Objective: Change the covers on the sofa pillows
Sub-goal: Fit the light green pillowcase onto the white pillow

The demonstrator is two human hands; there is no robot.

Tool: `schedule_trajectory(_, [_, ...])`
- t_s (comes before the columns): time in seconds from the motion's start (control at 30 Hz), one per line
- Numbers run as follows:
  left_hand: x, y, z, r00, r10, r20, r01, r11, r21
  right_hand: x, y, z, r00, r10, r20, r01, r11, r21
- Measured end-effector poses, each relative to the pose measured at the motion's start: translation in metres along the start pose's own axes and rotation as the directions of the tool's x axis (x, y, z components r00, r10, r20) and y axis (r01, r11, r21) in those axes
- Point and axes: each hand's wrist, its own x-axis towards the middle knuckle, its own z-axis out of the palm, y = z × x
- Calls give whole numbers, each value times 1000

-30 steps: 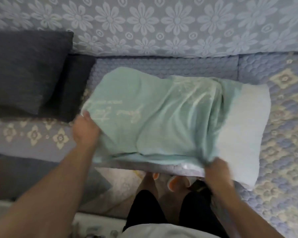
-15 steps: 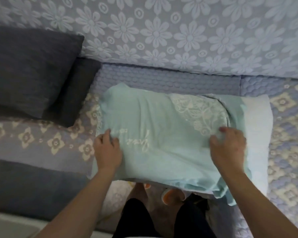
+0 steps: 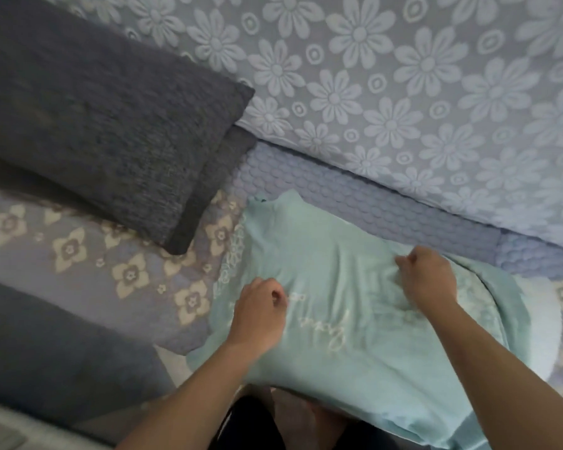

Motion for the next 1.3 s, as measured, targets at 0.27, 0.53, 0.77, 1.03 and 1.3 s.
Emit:
schedule_trajectory(0.27, [-21,-15,1,990,-25,140,13,996,87,-5,51,-20,951,269,-149,-254,960,114])
schedule_trajectory(0.53, [-28,4,25,994,-77,83,73,996,56,-83,43,-3,986,154,60,-160,981,113])
schedule_trajectory(0.77, [-39,18,12,989,-145,40,149,980,-132,-79,56,-20,973,208,98,-229,909,349])
schedule_trajectory(1.03, [-56,57,37,994,-111,-1,110,988,-106,-109,41,-36,982,186,39,-178,833,524])
schedule_trajectory(1.3, [-42,72,47,882,470,32,-438,794,421,-116,48,-60,917,111,382,-397,322,860])
